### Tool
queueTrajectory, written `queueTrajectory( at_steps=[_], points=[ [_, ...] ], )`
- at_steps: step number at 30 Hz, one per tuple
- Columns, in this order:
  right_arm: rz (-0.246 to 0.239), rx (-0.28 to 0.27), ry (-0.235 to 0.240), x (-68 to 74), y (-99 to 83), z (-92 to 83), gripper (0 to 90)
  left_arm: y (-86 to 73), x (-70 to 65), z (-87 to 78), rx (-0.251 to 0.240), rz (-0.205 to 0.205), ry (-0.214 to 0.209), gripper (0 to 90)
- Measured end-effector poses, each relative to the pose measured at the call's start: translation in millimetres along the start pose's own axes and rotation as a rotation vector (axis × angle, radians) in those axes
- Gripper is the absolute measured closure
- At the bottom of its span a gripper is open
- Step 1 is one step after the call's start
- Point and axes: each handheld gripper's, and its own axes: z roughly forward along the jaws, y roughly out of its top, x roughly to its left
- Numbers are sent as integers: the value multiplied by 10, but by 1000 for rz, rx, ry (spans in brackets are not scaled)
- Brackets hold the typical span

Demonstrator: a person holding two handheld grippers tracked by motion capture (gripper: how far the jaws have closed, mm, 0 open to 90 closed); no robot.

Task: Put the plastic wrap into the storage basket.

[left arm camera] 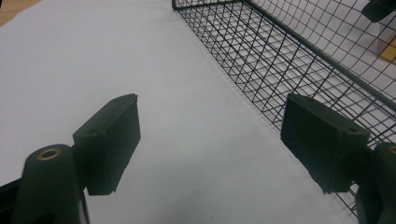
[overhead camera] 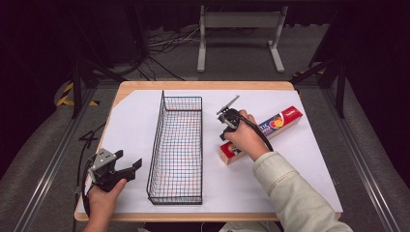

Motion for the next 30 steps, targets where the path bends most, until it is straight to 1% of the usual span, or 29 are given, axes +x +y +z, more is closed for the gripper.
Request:
queueTrajectory(
  at_steps=[1, 3, 6, 8, 9, 10, 12, 16, 17, 20, 21, 22, 23, 24, 25, 26, 27, 29, 30],
  points=[
    [-3, 26, 10, 6, -6, 21, 900, 1, -1, 0, -1, -1, 2, 206],
    [-13, 55, 23, 13, -15, 50, 900, 2, 5, -3, 0, 0, -1, 206],
    [-15, 70, 42, 13, -26, 60, 900, 1, 11, -4, -3, -5, -3, 205],
    [-2, 84, 54, 18, -37, 56, 900, 1, 10, -5, -4, -6, -4, 205],
    [-11, 91, 59, 11, -45, 53, 900, 1, 9, -6, -4, -4, -4, 205],
    [-10, 98, 66, 15, -54, 50, 900, 0, 7, -5, -3, -4, -5, 205],
    [-8, 126, 72, 35, -81, 35, 900, -1, 6, -7, -2, -5, -4, 205],
    [-51, 172, 70, 87, -165, -1, 900, -1, 11, -16, -5, -4, 0, 205],
    [-51, 172, 70, 87, -165, -1, 900, -1, 11, -16, -5, -4, 0, 205],
    [-83, 211, 71, 144, -316, -62, 900, -3, 5, -11, -2, -8, 0, 205],
    [-83, 211, 71, 144, -316, -62, 900, -3, 5, -11, -2, -8, 0, 205],
    [-107, 228, 78, 147, -390, -88, 900, 0, 2, -15, -2, -6, 2, 205],
    [-107, 228, 78, 147, -390, -88, 900, 0, 2, -15, -2, -6, 2, 205],
    [-113, 244, 85, 159, -458, -116, 900, 1, 1, -17, -2, -4, 4, 205],
    [-113, 244, 85, 159, -458, -116, 900, 1, 1, -17, -2, -4, 4, 205],
    [-126, 249, 100, 153, -556, -152, 900, 1, 1, -18, -3, -4, 1, 204],
    [-126, 249, 100, 153, -556, -152, 900, 1, 1, -18, -3, -4, 1, 204],
    [-150, 258, 103, 144, -690, -207, 900, 0, 3, -23, -10, -2, -5, 204],
    [-150, 258, 107, 143, -736, -232, 900, 0, 6, -23, -11, -2, -4, 204]
  ],
)
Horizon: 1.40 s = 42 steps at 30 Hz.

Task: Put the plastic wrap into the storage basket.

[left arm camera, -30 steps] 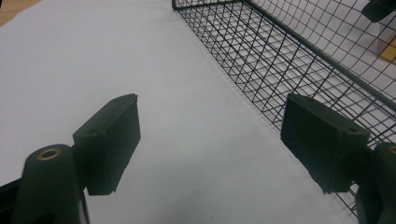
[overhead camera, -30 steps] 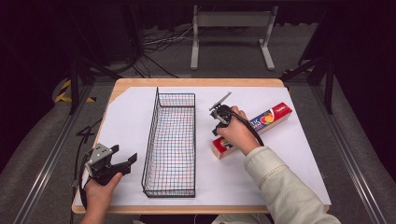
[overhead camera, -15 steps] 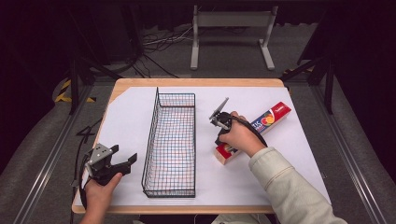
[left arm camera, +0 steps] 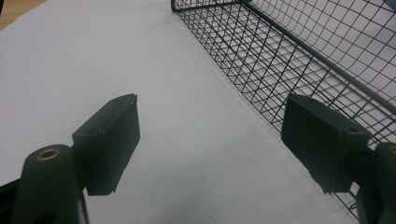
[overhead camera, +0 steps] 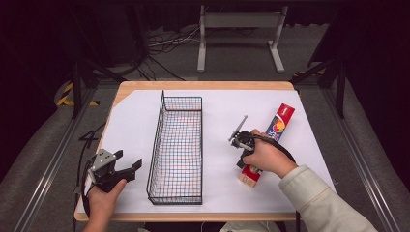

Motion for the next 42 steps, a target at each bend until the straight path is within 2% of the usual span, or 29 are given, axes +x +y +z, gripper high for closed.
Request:
queueTrajectory(
  at_steps=[1, 6, 13, 19, 23, 25, 27, 30, 31, 33, 35, 36, 39, 40, 42],
  points=[
    [0, 0, 0, 0, 0, 0, 900, 0, 0, 0, 0, 0, 0, 204],
    [1, 19, -3, 17, -256, -45, 900, 25, 0, 17, -6, -6, 1, 204],
    [-4, 31, -17, 28, -499, -83, 900, 51, 6, 44, -11, -19, -1, 205],
    [30, 34, -23, -12, -738, -134, 900, 63, -11, 68, -7, -6, -8, 205],
    [76, 47, -36, -106, -944, -192, 900, 54, 10, 56, -11, -22, -2, 205],
    [108, 35, -34, -156, -1043, -226, 900, 48, 15, 53, -8, -22, 0, 205],
    [113, 33, -52, -192, -1109, -242, 900, 45, 8, 52, -4, -22, -1, 205],
    [128, 16, -46, -196, -1142, -251, 900, 46, 0, 47, -2, -15, 6, 205],
    [117, -2, -37, -188, -1154, -248, 854, 46, -5, 44, -3, -15, 8, 205],
    [106, -14, -42, -183, -1157, -248, 828, 43, -6, 43, -3, -18, 10, 205],
    [108, -56, -47, -161, -1167, -265, 810, 40, -3, 44, -5, -20, 12, 205],
    [105, -119, -25, -152, -1183, -304, 779, 39, 2, 45, -7, -19, 10, 205],
    [109, -209, -10, -133, -1205, -380, 720, 36, 8, 45, -5, -27, 10, 205],
    [109, -209, -10, -133, -1205, -380, 720, 36, 8, 45, -5, -27, 10, 205],
    [108, -295, -12, -119, -1222, -443, 663, 37, 10, 43, -4, -26, 9, 205]
  ],
)
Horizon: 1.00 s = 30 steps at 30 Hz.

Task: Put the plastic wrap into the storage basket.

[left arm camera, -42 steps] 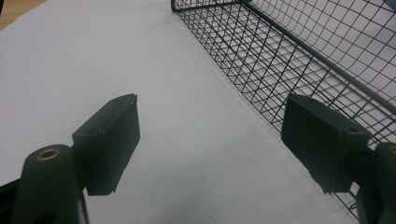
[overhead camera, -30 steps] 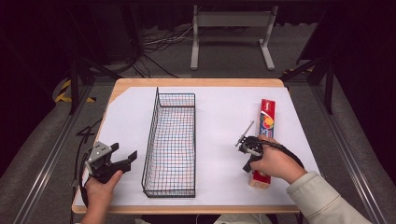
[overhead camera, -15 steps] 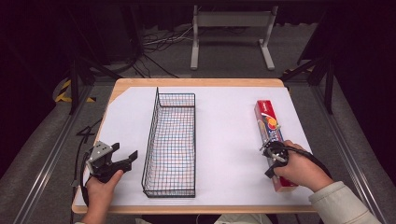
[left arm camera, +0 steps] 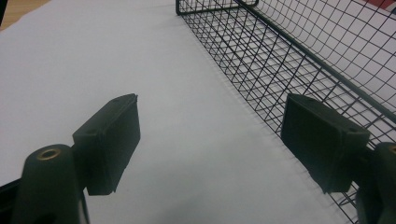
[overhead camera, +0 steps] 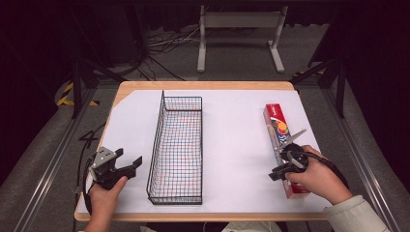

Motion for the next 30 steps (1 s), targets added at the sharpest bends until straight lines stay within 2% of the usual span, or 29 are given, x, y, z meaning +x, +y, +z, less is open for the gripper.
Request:
queueTrajectory(
  at_steps=[2, 3, 4, 5, 6, 8, 10, 11, 13, 16, 19, 21, 22, 23, 24, 25, 30],
  points=[
    [8, -79, 15, 2, 2, -72, 623, 2, 0, -4, -3, -2, 1, 205],
    [8, -79, 15, 2, 2, -72, 623, 2, 0, -4, -3, -2, 1, 205],
    [16, -160, 8, -3, 7, -134, 574, 2, 0, -7, -4, -1, 4, 205],
    [14, -199, -2, -7, 10, -163, 552, 2, -1, -7, -3, -1, 4, 205],
    [14, -199, -2, -7, 10, -163, 552, 2, -1, -7, -3, -1, 4, 206],
    [4, -302, -48, -12, 17, -238, 508, 2, -6, -6, -5, 5, 9, 205],
    [-1, -360, -80, -21, 20, -284, 456, 3, -11, -7, -6, 4, 9, 206],
    [5, -391, -111, -26, 20, -315, 430, 3, -10, -10, -7, 4, 11, 206],
    [40, -466, -174, -35, 16, -376, 388, 0, -3, -13, -7, 3, 10, 206],
    [106, -566, -184, -62, 11, -422, 368, -5, 9, -19, -5, -1, 10, 206],
    [100, -599, -250, -128, 20, -445, 333, -8, 11, -21, -6, -7, 11, 206],
    [103, -607, -263, -155, 24, -446, 327, -9, 14, -18, -2, -4, 10, 206],
    [139, -603, -271, -218, 32, -440, 314, -13, 15, -15, 0, -5, 10, 208],
    [139, -603, -271, -218, 32, -440, 314, -13, 15, -15, 0, -5, 10, 209],
    [152, -601, -310, -284, 46, -423, 294, -24, 28, -9, 2, -11, 9, 210],
    [159, -592, -323, -312, 55, -412, 294, -27, 31, -9, 1, -18, 9, 210],
    [197, -544, -354, -427, 114, -360, 269, -31, 48, -13, -5, -27, 14, 210]
  ],
)
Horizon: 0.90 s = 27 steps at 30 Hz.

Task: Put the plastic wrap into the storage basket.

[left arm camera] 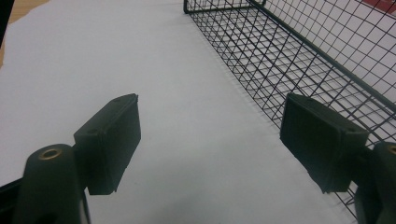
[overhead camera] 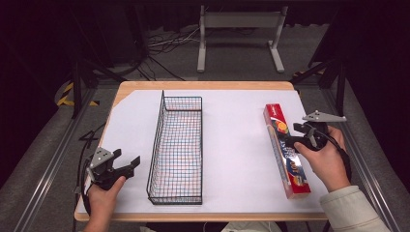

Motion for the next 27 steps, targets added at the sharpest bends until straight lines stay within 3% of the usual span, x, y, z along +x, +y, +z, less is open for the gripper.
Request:
queueTrajectory(
  at_steps=[7, 13, 18, 20, 27],
  points=[
    [30, 67, -35, -92, 51, 171, 240, 1, -6, 3, 3, 6, 1, 210],
    [91, 195, -37, -154, 16, 412, 223, -3, 0, 8, 6, 4, -3, 210],
    [137, 267, -90, -191, -30, 581, 169, -3, -4, 10, 6, 4, -3, 210],
    [167, 296, -96, -192, -49, 630, 169, -3, -1, 9, 7, 6, -3, 211],
    [201, 382, -143, -193, -110, 747, 179, -5, 0, 12, 8, 8, 0, 210]
  ],
)
